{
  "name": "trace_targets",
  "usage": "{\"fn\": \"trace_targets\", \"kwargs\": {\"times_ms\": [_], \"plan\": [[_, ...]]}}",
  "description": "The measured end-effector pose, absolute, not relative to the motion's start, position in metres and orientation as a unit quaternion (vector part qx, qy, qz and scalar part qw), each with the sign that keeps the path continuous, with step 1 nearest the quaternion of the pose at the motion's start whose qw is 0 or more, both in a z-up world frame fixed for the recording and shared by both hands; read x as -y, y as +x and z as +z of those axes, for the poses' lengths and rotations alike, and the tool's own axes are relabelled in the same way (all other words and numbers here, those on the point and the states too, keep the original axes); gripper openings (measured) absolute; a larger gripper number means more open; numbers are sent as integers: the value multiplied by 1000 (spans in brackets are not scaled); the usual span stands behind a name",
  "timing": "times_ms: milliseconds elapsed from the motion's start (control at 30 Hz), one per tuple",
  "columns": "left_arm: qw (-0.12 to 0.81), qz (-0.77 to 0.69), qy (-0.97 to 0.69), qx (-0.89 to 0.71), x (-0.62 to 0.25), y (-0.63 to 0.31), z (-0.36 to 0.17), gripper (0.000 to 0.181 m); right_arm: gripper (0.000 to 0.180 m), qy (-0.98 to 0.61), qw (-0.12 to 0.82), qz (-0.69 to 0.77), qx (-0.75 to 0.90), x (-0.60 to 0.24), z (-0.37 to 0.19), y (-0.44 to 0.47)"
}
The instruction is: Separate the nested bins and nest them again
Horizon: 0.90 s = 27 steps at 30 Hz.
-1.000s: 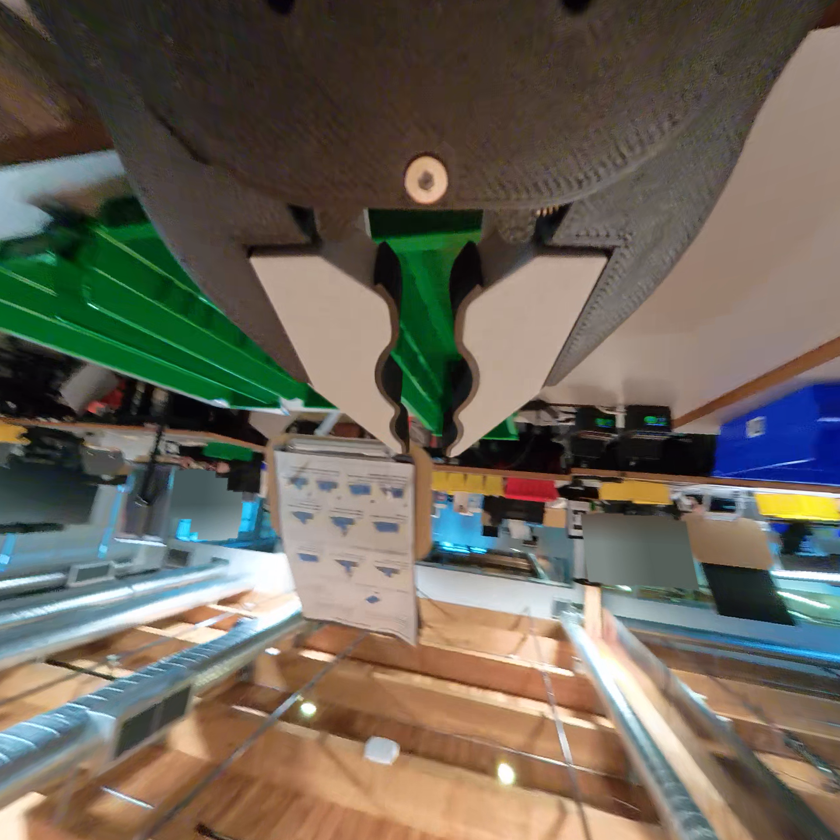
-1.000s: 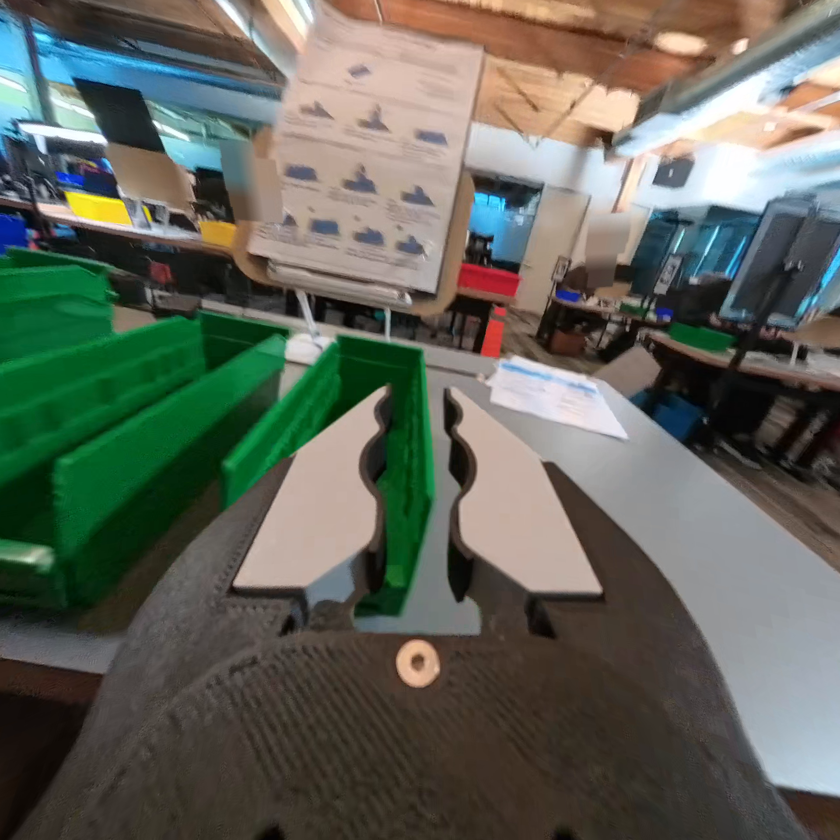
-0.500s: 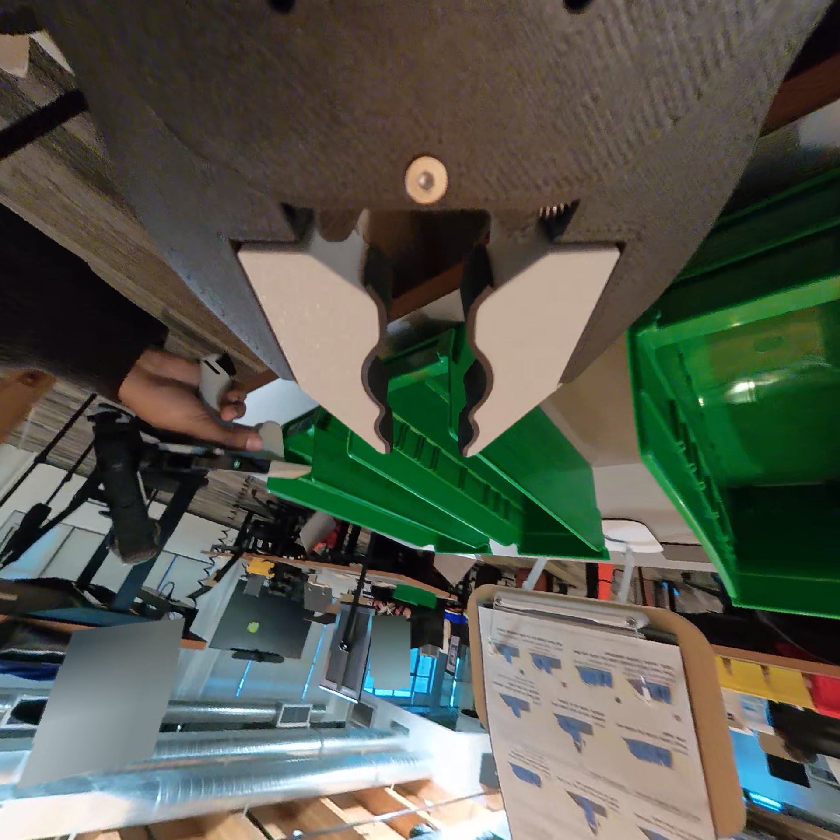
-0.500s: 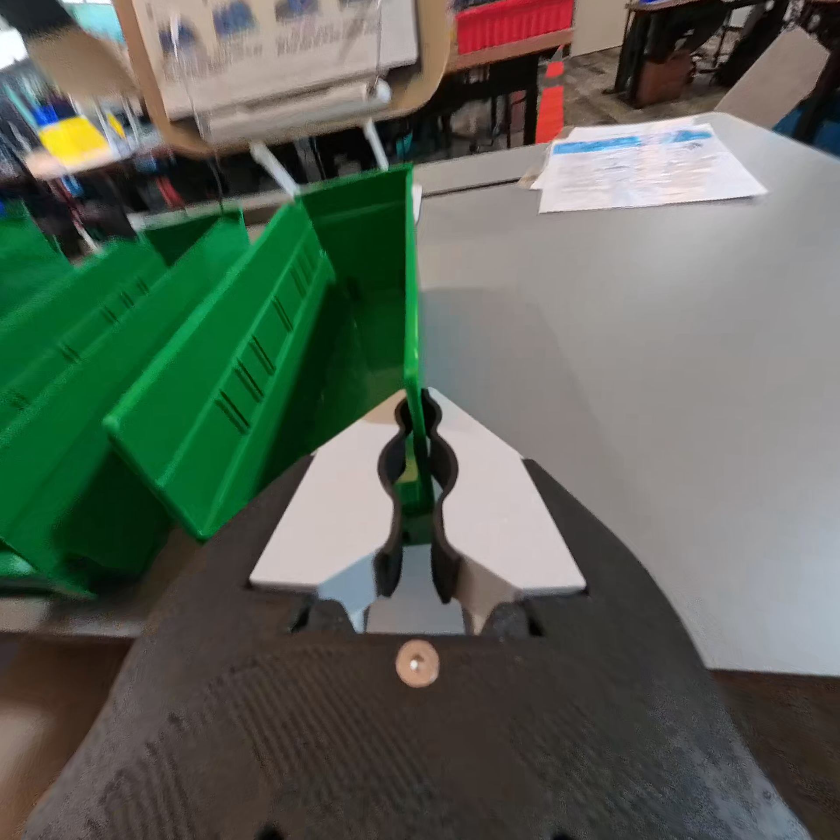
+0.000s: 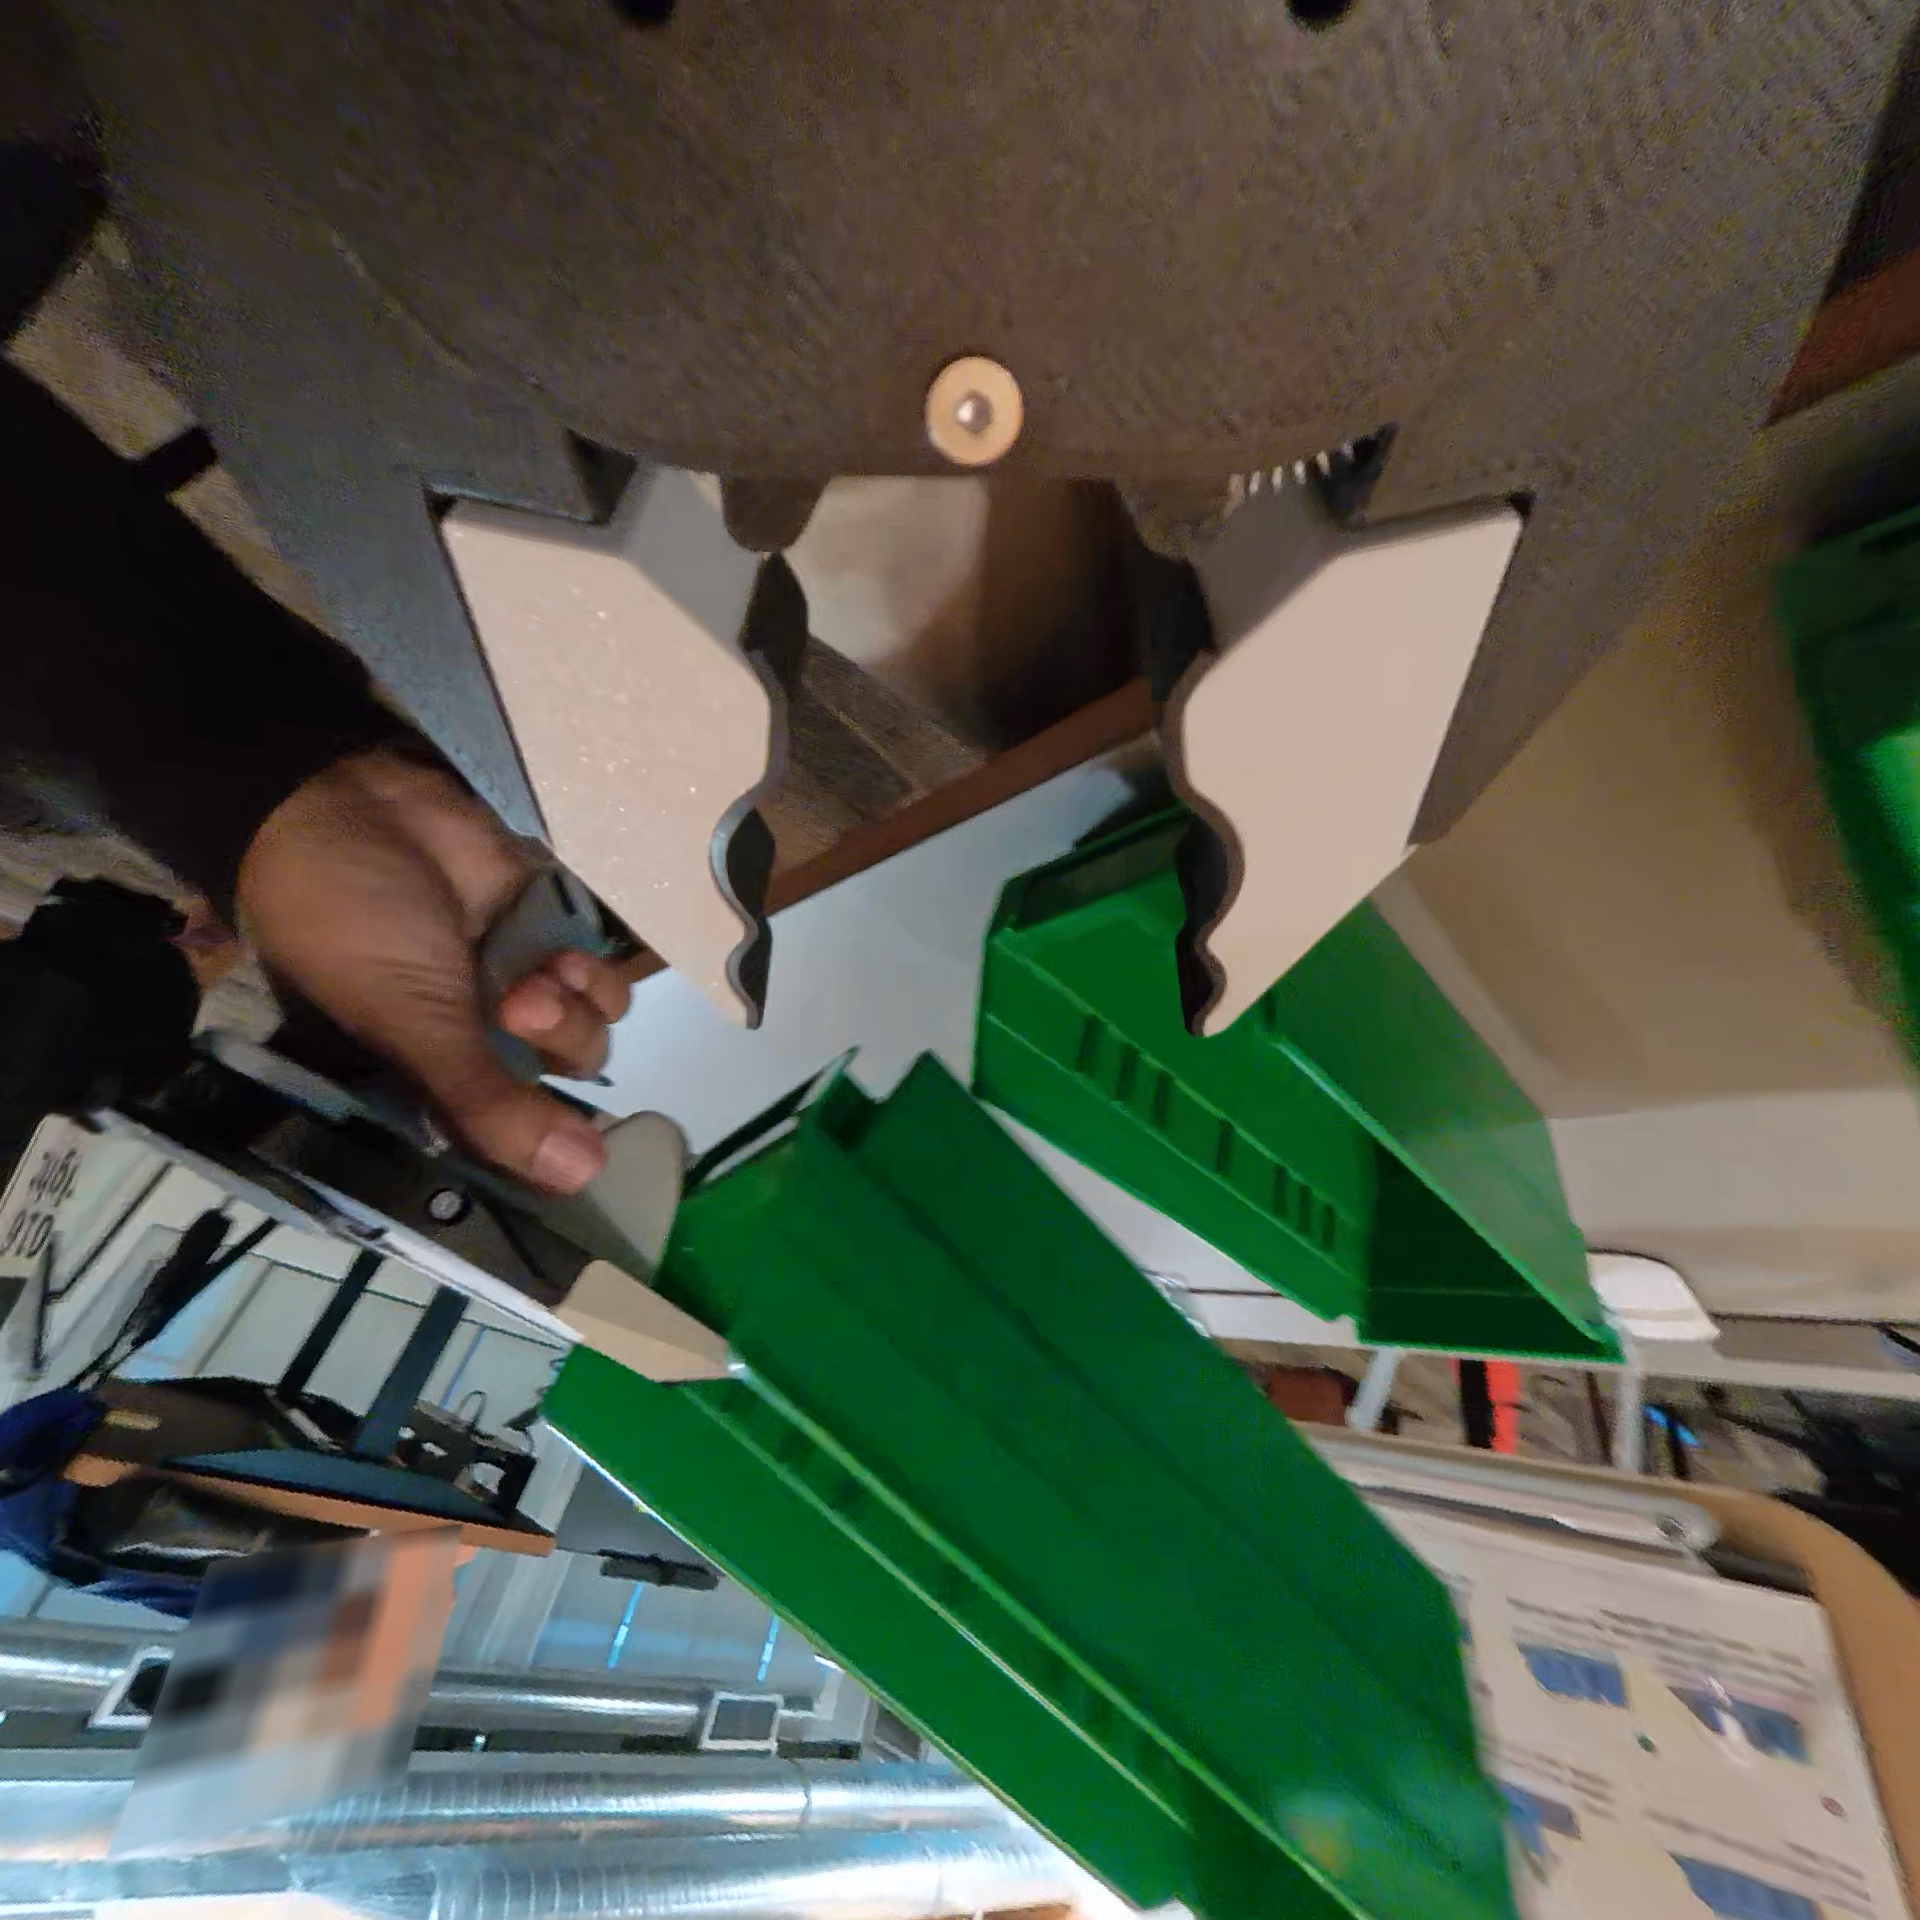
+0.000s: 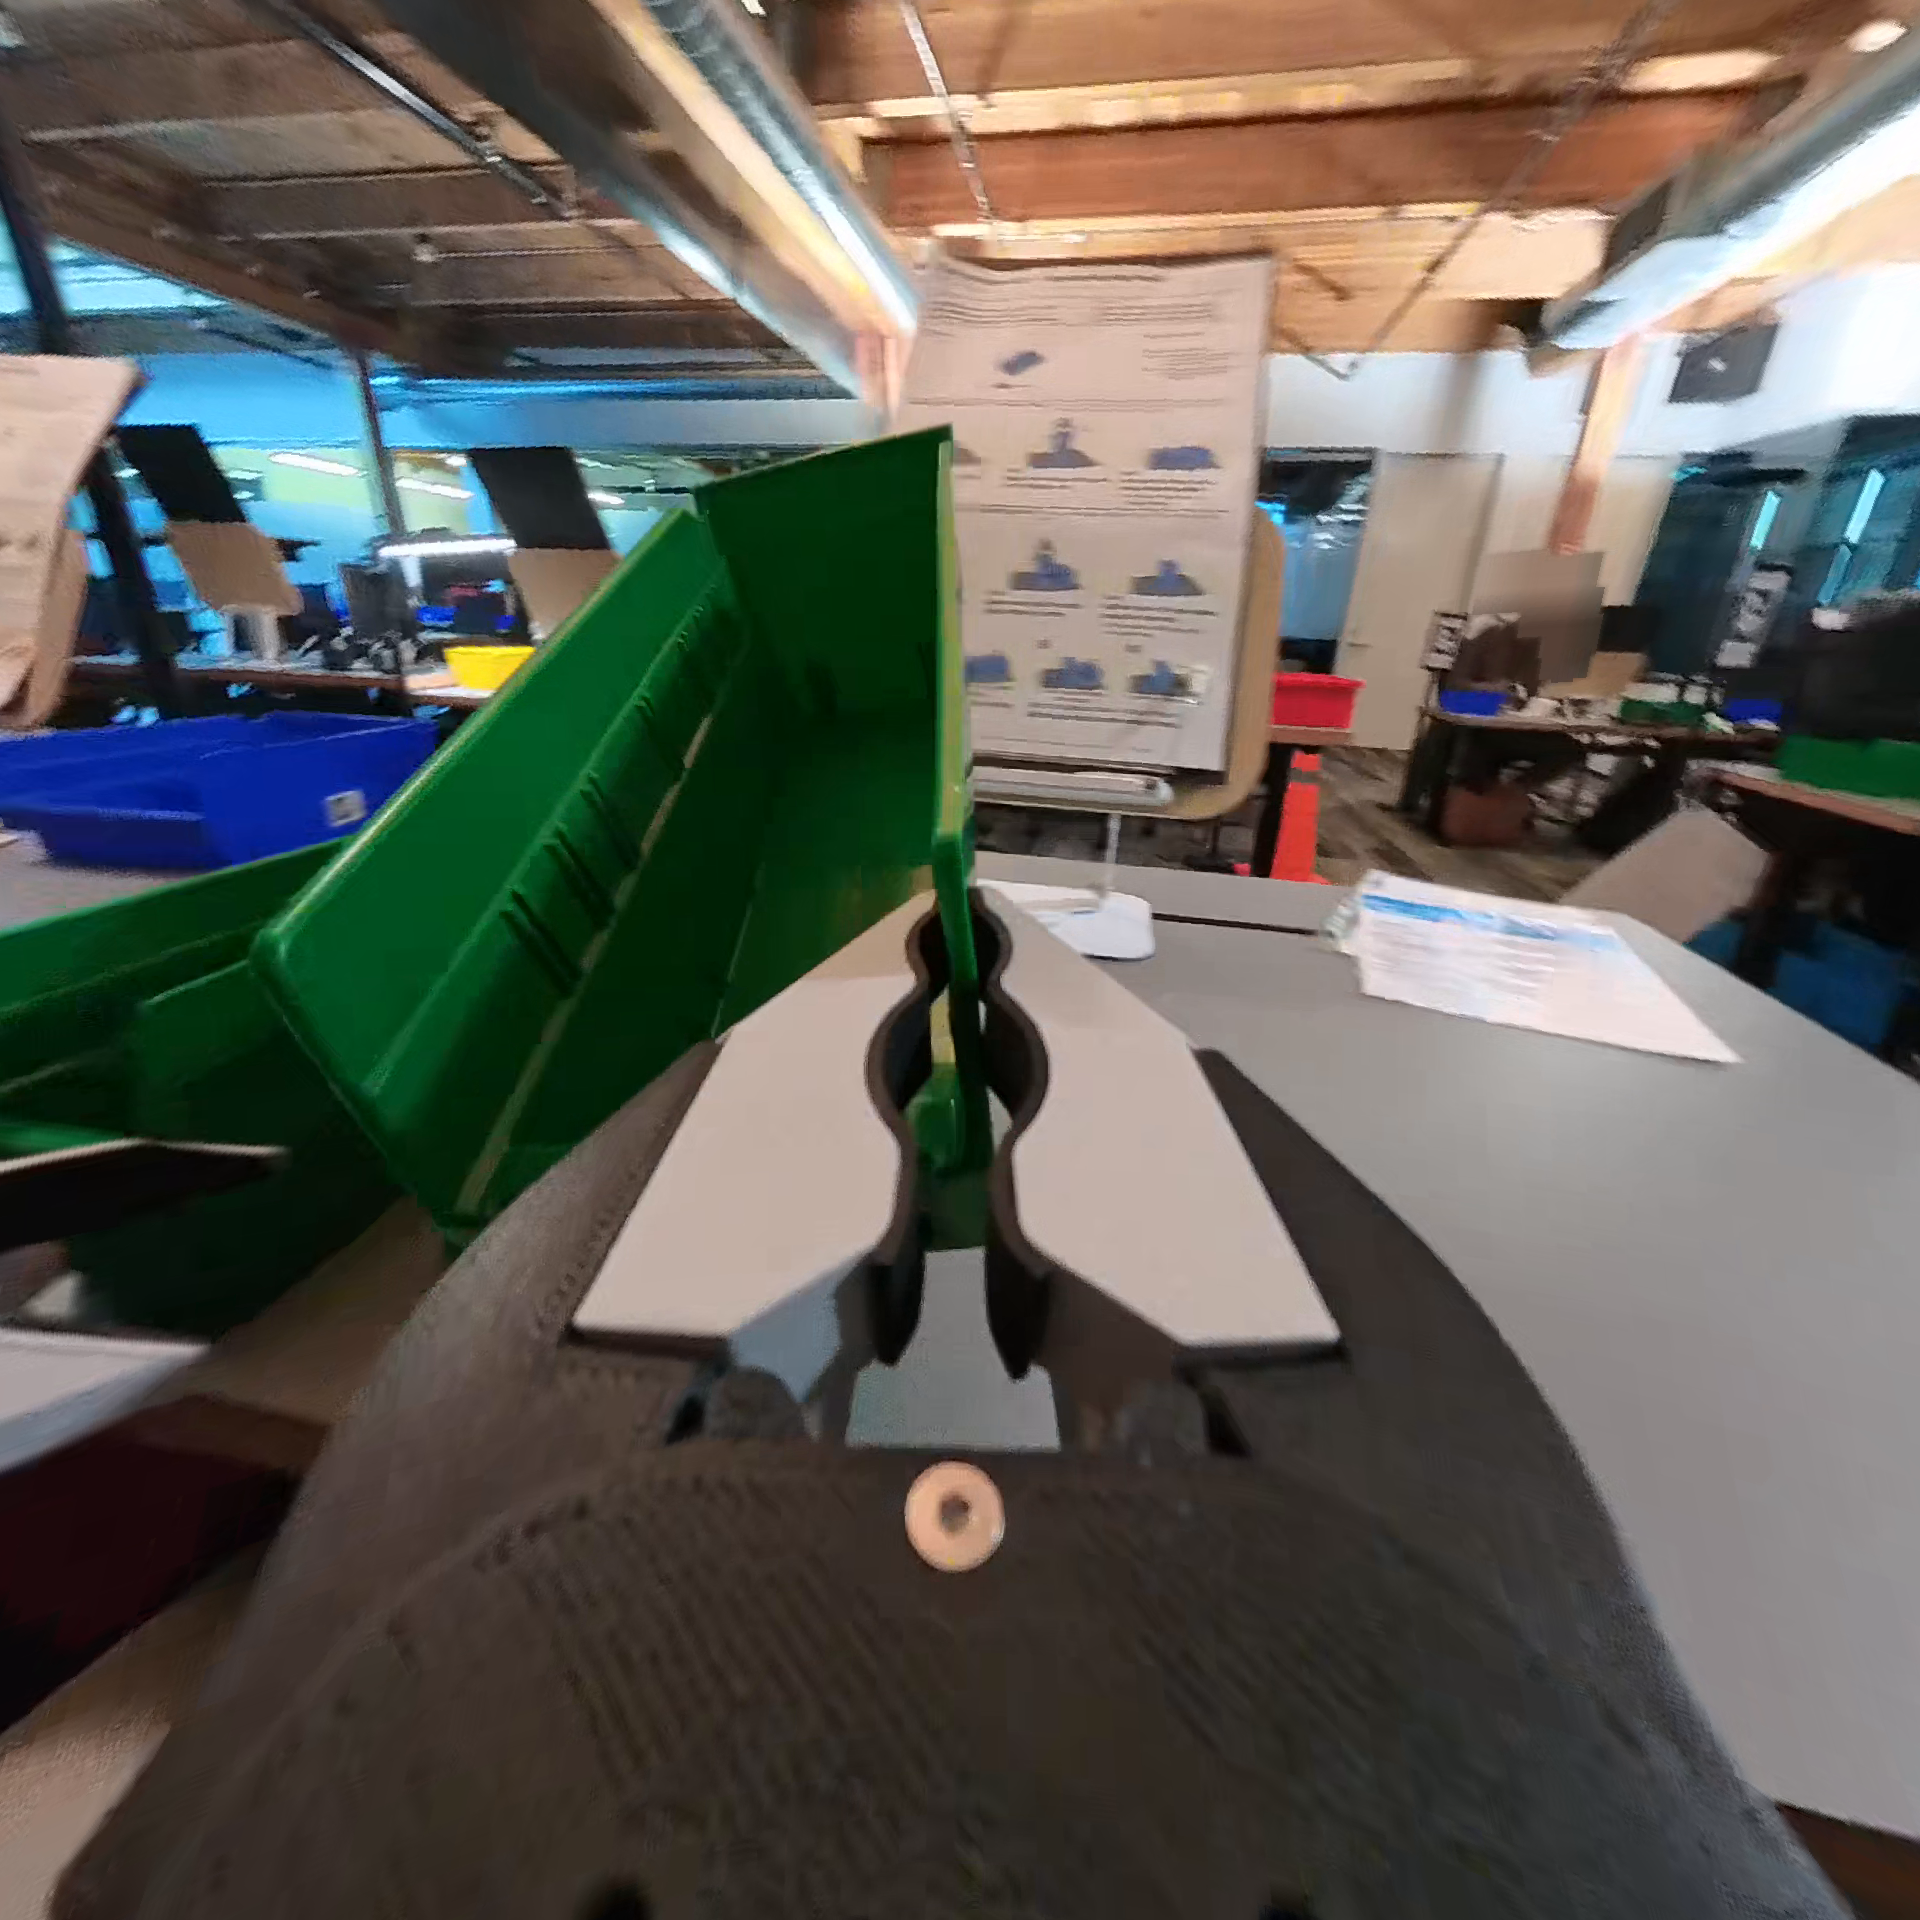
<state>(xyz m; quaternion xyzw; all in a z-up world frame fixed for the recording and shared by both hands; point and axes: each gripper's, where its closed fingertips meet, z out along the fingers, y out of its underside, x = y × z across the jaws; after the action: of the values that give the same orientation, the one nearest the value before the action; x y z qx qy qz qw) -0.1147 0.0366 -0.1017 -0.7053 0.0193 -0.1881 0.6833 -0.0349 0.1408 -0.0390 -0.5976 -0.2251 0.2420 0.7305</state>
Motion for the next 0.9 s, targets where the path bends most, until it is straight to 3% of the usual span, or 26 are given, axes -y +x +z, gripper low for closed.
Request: {"fn": "trace_targets", "kwargs": {"times_ms": [133, 200, 233, 367, 500, 567, 733, 900], "plan": [[688, -234, -687, 17, -30, -105, -95, 76, 0, -557, 741, 244, 285, -96, -36, -72], [709, -225, -667, 47, -27, -118, -87, 64, 0, -536, 749, 235, 311, -77, -37, -86], [721, -214, -656, 62, -25, -128, -84, 48, 0, -527, 752, 231, 322, -69, -39, -92], [734, -181, -644, 114, -22, -161, -81, 28, 7, -498, 758, 245, 343, -48, -42, -108], [712, -210, -647, 173, -28, -193, -88, 7, 28, -452, 744, 276, 409, -20, -54, -126], [714, -231, -635, 184, -27, -207, -84, 3, 35, -435, 740, 272, 434, -7, -60, -134], [767, -169, -597, 164, -15, -252, -44, 2, 24, -417, 741, 285, 443, 4, -62, -136], [754, -96, -613, 214, -8, -321, -40, 1, 20, -457, 722, 284, 436, -17, -75, -134]]}}
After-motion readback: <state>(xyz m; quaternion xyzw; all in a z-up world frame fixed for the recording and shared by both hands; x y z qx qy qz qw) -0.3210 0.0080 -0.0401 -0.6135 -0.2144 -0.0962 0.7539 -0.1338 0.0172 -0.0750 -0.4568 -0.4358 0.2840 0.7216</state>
